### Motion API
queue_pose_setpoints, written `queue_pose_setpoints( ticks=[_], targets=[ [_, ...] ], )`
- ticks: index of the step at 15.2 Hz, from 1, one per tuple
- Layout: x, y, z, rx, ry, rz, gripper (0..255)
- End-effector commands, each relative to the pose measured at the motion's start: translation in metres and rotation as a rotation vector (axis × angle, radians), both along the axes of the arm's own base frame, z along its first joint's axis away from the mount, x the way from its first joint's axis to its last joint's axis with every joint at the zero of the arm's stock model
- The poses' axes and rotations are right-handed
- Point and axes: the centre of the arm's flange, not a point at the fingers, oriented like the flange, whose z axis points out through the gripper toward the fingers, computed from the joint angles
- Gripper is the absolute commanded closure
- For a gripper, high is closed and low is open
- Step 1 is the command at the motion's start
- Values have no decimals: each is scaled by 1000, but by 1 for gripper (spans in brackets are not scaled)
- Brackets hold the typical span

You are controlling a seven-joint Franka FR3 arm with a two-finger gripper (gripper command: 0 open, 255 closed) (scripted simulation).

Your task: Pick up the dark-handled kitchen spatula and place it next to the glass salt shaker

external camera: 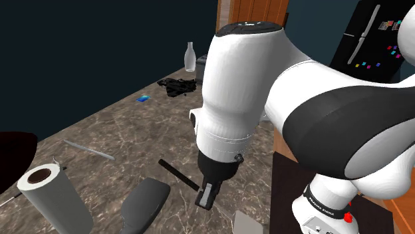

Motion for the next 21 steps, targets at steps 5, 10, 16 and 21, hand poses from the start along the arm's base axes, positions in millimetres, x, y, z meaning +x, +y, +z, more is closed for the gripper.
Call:
queue_pose_setpoints(
  ticks=[5, 10, 16, 21],
  targets=[
    [1, 1, -32, 0, 0, 0, 255],
    [1, 1, -59, 0, 0, 0, 255],
    [1, 1, -90, 0, 0, 0, 255],
    [1, 1, -106, 0, 0, 0, 255]
  ],
)
